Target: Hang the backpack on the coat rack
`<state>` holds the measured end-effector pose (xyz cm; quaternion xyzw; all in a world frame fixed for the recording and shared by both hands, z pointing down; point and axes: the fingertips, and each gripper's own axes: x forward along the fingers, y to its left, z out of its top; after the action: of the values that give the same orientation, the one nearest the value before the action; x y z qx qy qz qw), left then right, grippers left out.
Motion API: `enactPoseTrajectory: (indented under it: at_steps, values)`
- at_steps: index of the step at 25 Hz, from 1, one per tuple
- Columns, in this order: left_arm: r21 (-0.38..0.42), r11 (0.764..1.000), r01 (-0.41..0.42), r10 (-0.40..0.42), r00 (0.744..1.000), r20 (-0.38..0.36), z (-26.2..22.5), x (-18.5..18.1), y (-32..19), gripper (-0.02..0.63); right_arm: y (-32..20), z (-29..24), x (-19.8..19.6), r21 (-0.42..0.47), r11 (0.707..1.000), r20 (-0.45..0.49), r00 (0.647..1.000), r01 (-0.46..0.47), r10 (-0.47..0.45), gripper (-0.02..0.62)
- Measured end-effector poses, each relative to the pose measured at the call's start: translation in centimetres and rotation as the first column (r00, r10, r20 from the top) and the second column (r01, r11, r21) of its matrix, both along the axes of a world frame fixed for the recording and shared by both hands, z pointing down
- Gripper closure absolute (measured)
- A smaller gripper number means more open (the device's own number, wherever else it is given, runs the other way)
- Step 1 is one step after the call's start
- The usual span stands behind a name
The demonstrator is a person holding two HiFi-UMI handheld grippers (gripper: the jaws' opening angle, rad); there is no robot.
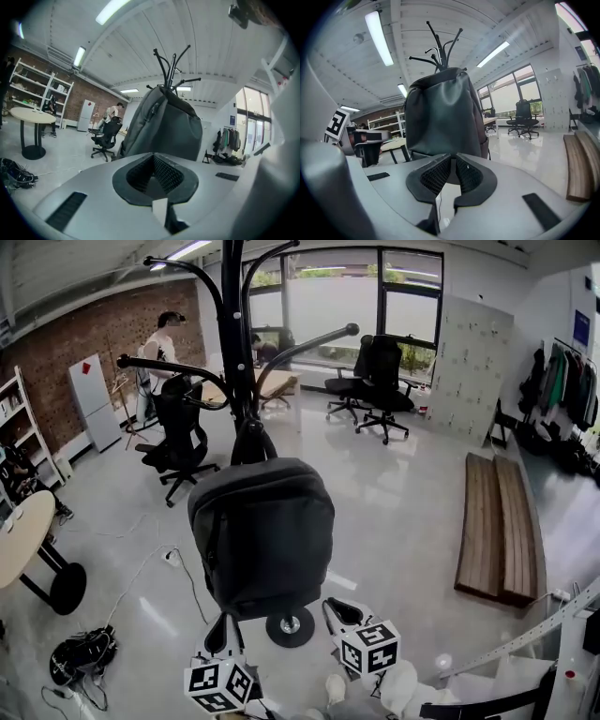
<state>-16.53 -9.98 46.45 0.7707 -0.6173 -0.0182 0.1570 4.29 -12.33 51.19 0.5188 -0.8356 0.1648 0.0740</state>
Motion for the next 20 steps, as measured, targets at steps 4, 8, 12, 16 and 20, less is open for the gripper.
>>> enactPoseTrajectory:
  at_steps: [4,8,12,16,20]
  values:
    - [-0.046,0.996,-0.073,0.073,0.997,-0.019,2.0,3.0,1.8,0.603,2.0,0.9,-0.6,-0.020,1.000,-0.006,1.000,0.003,-0.003,0.555]
    - [-0.053,0.995,-0.081,0.080,0.997,-0.024,2.5,3.8,2.6,0.603,2.8,1.0,-0.8,-0.017,1.000,0.001,1.000,0.020,-0.020,0.555]
    - [-0.061,0.995,-0.078,0.077,0.997,-0.015,2.6,4.3,3.0,0.603,3.6,0.1,-0.4,0.002,1.000,0.017,0.999,0.031,-0.031,0.555]
    - [-0.056,0.995,-0.086,0.084,0.996,-0.036,2.1,5.2,3.1,0.603,3.7,-0.1,-0.2,0.007,0.999,0.029,0.999,0.040,-0.041,0.555]
    - [-0.052,0.994,-0.096,0.096,0.995,-0.018,1.9,6.0,3.2,0.603,3.9,-0.1,-0.4,0.005,0.999,0.037,0.998,0.054,-0.054,0.555]
